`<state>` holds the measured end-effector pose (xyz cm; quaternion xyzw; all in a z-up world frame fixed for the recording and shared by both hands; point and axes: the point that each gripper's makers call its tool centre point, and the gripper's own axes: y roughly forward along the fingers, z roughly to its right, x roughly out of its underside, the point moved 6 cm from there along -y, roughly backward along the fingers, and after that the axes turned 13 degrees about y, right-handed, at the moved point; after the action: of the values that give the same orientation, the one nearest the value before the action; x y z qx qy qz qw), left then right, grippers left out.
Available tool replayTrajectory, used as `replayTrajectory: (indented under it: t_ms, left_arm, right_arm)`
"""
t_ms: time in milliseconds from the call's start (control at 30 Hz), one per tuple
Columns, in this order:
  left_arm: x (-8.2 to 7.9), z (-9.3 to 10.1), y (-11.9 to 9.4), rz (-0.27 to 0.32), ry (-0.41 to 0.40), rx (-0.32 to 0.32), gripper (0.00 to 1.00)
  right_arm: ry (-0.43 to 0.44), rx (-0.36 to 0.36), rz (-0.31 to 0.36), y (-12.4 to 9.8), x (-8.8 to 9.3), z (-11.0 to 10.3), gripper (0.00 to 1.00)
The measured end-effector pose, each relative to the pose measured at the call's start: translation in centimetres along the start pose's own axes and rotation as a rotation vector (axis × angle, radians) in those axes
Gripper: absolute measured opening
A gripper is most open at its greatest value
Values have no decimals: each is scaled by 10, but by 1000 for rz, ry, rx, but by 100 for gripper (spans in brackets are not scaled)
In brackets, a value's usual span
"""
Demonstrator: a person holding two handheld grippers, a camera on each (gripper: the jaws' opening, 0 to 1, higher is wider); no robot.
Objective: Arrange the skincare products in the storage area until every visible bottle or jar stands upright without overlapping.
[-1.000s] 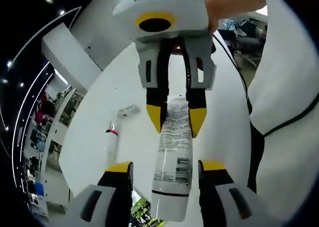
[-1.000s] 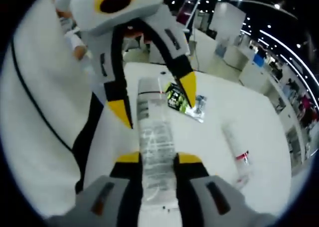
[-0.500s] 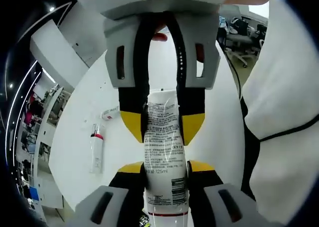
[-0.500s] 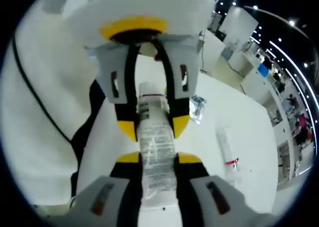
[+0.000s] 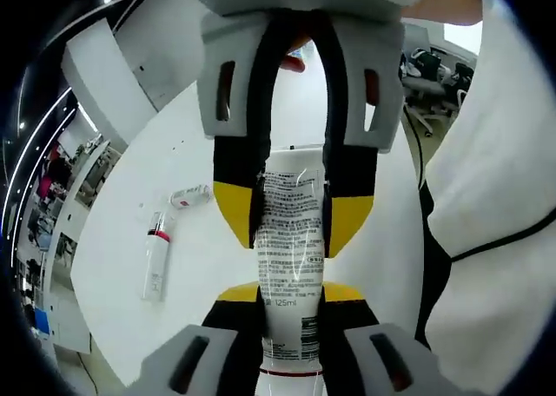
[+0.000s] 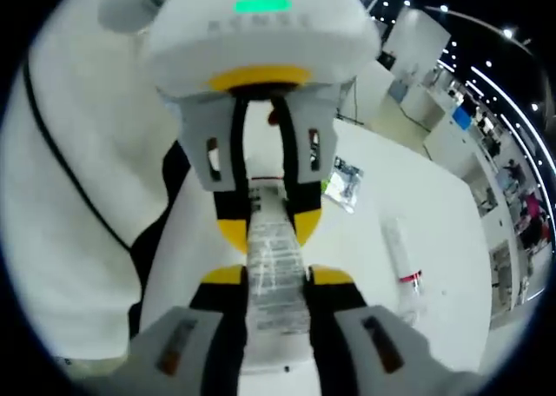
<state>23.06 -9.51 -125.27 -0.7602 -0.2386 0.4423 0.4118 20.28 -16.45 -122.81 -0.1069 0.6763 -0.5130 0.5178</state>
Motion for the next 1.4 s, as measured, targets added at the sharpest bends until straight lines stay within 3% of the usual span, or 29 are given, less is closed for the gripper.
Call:
replayTrajectory:
  t_ms: [167, 400, 633, 900, 1100, 1300, 1400]
  left_arm:
    - [1, 1, 2, 22, -15, 11, 19]
    - [4, 0, 2, 50, -55, 12, 18]
    - [6, 3, 3, 92, -141, 22, 17]
    - [9, 5, 3, 119, -206, 18, 17]
    - [10, 3, 2, 161, -285, 3, 17]
    - [11, 3, 3, 181, -309, -4, 16]
    - [13, 1, 1, 199, -335, -16, 16]
  right_arm:
    - [34, -15, 8, 1, 3, 1, 27]
    - [52, -17, 72, -1, 3, 2, 30]
    - [69, -3, 136, -4, 5, 4, 33]
    - [146, 91, 204, -18, 19, 18, 49]
    - [341, 121, 327, -31, 27, 29, 56]
    - [475, 156, 398, -38, 38, 34, 61]
    - [601, 162, 479, -44, 44, 38, 62]
